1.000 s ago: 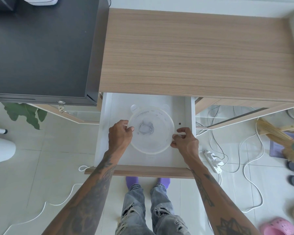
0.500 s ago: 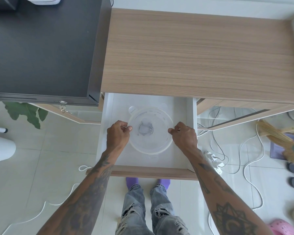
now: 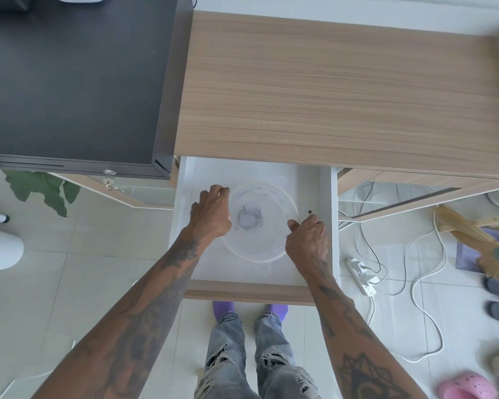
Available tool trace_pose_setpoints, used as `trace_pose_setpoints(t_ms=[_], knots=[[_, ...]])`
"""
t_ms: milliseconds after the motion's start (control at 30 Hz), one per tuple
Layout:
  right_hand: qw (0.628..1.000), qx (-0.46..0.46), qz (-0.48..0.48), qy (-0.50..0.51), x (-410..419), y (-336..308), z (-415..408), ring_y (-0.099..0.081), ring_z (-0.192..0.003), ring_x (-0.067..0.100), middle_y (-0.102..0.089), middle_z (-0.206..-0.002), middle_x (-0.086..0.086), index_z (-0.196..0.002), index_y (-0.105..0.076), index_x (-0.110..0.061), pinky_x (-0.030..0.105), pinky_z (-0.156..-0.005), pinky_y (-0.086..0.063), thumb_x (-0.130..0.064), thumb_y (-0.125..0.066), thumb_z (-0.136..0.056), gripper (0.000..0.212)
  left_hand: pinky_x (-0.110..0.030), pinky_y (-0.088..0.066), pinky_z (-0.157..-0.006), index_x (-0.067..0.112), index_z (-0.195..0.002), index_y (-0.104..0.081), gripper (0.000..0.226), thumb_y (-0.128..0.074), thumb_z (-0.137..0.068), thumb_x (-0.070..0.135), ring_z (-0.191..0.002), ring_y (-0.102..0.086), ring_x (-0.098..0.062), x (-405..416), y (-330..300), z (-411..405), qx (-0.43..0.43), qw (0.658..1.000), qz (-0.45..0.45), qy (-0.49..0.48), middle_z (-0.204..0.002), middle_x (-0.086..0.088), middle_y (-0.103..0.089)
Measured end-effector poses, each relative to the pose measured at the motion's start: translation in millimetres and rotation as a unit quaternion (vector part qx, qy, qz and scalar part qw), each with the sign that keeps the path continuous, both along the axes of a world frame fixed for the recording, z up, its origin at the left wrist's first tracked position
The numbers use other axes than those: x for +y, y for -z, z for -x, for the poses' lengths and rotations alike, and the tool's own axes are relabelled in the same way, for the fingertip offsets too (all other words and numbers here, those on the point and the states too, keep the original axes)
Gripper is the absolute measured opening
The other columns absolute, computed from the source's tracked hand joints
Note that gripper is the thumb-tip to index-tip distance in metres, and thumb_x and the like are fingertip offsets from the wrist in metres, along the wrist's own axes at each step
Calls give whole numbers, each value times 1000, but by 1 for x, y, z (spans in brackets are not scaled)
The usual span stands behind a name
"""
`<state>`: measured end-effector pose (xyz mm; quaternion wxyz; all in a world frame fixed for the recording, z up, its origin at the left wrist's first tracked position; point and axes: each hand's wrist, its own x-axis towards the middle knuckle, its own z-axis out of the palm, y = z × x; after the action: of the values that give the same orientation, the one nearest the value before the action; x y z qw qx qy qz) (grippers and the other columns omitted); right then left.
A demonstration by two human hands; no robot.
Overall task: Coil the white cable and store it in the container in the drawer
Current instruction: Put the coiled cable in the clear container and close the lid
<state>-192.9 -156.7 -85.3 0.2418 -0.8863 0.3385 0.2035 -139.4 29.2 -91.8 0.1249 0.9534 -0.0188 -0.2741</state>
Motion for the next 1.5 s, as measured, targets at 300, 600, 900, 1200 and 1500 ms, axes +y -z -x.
trace_pose_setpoints(t_ms=[300, 600, 900, 1200, 1500], knots=[[998, 11, -27, -54, -10, 3, -16, -61, -109, 38, -63, -119, 20, -118, -54, 2, 32, -73, -43, -12, -57, -95, 27, -39, -46, -97, 11, -139, -50, 51, -67, -92, 15, -121, -52, -33, 13, 1, -1, 30, 989, 117, -86, -134, -13, -52], [938, 67, 49, -335, -7, -8, -52, -61, -98, 34, -45, -125, 17, -158, 0, -32, 39, -80, -51, -5, -59, -89, 95, -38, -43, -65, -2, -108, -60, 59, -43, -100, 53, -95, -66, -37, -2, -14, 64, -2, 975, -31, -220, -105, -19, -65], [951, 94, -46, -292, -12, -17, -70, -65, -71, 39, -48, -121, 22, -146, -30, -31, 30, -42, -47, 4, -44, -88, 68, -36, -41, -56, 11, -49, -37, 56, -54, -101, 18, -46, -48, -28, -10, -3, 62, -16, 888, 193, -418, -51, -6, -48], [945, 97, -33, -309, -10, -17, -65, -59, -73, 36, -51, -117, 25, -143, -29, -26, 30, -40, -39, 3, -43, -88, 64, -50, -28, -112, 19, -150, -35, 86, -67, -79, 57, -149, -19, -37, -46, -3, 102, -119, 988, -17, 100, -161, -17, -22], [950, 83, -46, -297, -12, -14, -62, -55, -73, 36, -49, -118, 25, -143, -29, -25, 35, -58, -52, 3, -46, -89, 63, -53, -52, -92, 5, -129, -60, 82, -88, -61, 40, -125, -55, -47, -53, 7, 105, -111, 971, -109, 181, -138, -31, -55]])
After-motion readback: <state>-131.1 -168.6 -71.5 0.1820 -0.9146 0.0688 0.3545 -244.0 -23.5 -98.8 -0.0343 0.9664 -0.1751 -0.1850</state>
